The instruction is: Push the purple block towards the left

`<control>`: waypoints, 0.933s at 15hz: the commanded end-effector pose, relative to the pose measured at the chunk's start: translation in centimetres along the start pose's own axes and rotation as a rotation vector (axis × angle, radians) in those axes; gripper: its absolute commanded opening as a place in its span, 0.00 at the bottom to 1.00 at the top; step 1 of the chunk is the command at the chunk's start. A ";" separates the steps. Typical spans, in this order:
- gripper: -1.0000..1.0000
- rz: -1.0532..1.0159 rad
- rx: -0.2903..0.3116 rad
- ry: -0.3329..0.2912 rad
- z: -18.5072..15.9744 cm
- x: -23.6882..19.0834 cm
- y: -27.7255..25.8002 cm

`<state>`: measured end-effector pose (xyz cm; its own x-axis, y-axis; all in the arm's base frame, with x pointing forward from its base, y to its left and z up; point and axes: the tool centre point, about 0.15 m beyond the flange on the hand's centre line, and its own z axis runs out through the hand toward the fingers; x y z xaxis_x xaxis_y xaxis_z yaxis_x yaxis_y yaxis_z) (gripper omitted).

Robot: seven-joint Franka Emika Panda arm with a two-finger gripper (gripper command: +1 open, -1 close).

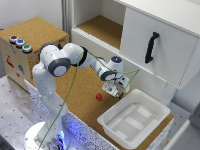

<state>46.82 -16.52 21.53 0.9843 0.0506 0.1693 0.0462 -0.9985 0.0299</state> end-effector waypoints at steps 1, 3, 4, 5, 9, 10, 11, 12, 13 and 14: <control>0.00 -0.027 0.072 -0.041 1.7 2.3 -1.7; 0.00 -0.023 0.078 -0.057 1.7 2.0 -2.5; 0.00 -0.026 0.073 -0.063 1.6 1.8 -3.1; 0.00 -0.031 0.069 -0.068 1.6 1.9 -3.6; 0.00 -0.032 0.072 -0.065 0.8 2.8 -5.7; 0.00 -0.032 0.071 -0.077 0.8 2.9 -6.3; 0.00 -0.029 0.070 -0.098 1.1 2.8 -6.8; 0.00 -0.021 0.074 -0.114 1.3 2.5 -7.1; 0.00 -0.023 0.070 -0.123 1.2 2.3 -7.6; 0.00 -0.022 0.065 -0.126 1.1 2.2 -8.0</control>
<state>47.89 -10.63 20.45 0.9863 0.0884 0.1390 0.0906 -0.9958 -0.0097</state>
